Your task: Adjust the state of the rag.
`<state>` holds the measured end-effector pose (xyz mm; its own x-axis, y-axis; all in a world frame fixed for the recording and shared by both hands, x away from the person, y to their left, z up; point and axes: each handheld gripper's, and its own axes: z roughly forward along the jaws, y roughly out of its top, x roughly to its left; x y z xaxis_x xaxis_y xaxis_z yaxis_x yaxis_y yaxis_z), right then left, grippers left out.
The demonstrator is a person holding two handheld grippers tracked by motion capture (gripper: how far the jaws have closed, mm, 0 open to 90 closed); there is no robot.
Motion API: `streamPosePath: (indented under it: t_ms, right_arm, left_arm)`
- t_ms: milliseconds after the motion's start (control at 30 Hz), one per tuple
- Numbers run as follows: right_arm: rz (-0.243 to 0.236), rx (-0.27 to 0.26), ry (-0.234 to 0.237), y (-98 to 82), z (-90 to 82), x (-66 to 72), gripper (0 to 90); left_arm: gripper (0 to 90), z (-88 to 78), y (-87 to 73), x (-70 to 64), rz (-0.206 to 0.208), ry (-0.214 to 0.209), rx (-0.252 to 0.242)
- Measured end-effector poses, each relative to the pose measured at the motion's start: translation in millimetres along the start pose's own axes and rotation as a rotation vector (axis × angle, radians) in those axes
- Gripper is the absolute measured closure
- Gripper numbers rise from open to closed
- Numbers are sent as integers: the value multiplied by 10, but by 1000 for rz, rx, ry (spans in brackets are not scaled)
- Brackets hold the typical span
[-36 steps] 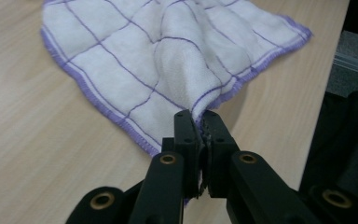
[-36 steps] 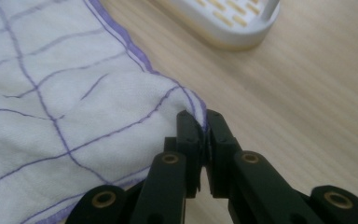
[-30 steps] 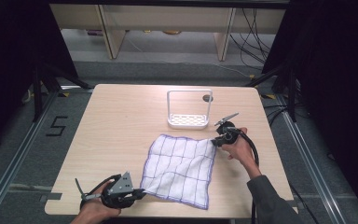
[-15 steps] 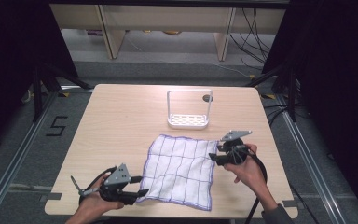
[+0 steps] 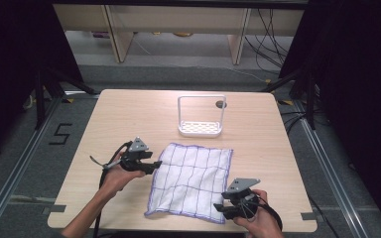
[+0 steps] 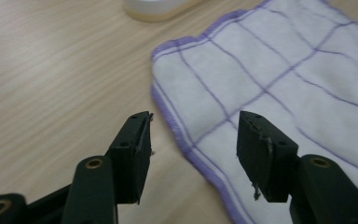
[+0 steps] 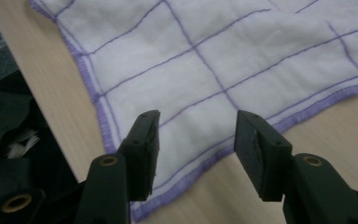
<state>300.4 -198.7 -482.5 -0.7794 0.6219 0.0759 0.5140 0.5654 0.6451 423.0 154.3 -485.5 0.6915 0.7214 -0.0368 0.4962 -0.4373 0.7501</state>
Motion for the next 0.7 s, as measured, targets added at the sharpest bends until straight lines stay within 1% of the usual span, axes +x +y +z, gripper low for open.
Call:
streamPosePath:
  t_ms: [33,67,100,133,167,200,233,267,300,333,367,400,433,467,500,533,567,600,633,667,700]
  right_arm:
    - [9,19,13,-32,-47,46,509]
    - [9,19,13,-32,-47,46,509]
    - [-7,22,5,-71,-16,97,509]
    - [-12,24,0,-86,5,117,510]
    - [-21,47,-2,-96,21,127,514]
    - [-18,61,-8,-106,43,141,516]
    - [-31,55,-11,-119,85,144,527]
    - [-31,55,-11,-119,85,144,527]
    - [-24,84,-21,-131,114,159,560]
    - [-36,80,-22,-129,114,147,598]
    - [-45,81,-19,-127,107,143,663]
    - [-47,70,-16,-133,111,147,703]
    - [-55,80,-14,-136,95,153,763]
    - [-72,69,-14,-148,97,163,808]
    - [-72,69,-14,-148,97,163,808]
    - [-123,77,-24,-141,79,141,832]
    - [-102,90,-24,-147,63,155,848]
    - [-110,95,-23,-152,34,132,859]
    - [-92,91,-25,-163,32,143,860]
    - [-92,91,-25,-163,32,143,860]
    - [-104,103,-28,-167,3,111,861]
  left_arm:
    - [446,41,15,32,-8,-2,7]
    - [446,71,25,51,-10,3,7]
    - [447,139,63,100,-14,24,19]
    - [447,173,80,115,-21,28,12]
    - [451,199,101,129,-30,22,17]
    - [450,228,117,137,-28,31,12]
    - [451,253,136,144,-31,30,13]
    - [452,253,136,144,-31,30,13]
    - [455,305,168,146,-31,30,15]
    - [457,305,168,146,-31,30,15]
    - [458,365,189,148,-28,31,29]
    - [471,397,188,144,-31,27,27]
    - [499,427,183,136,-25,22,29]
    - [536,461,176,127,-17,14,39]
    - [577,461,176,127,-17,14,39]
    - [577,486,169,114,-11,7,40]
    - [650,508,165,110,4,-3,42]
    - [750,542,157,94,13,-12,47]
    - [797,545,157,93,27,0,51]
    - [858,545,157,93,27,0,51]
    - [858,537,158,95,30,-1,50]
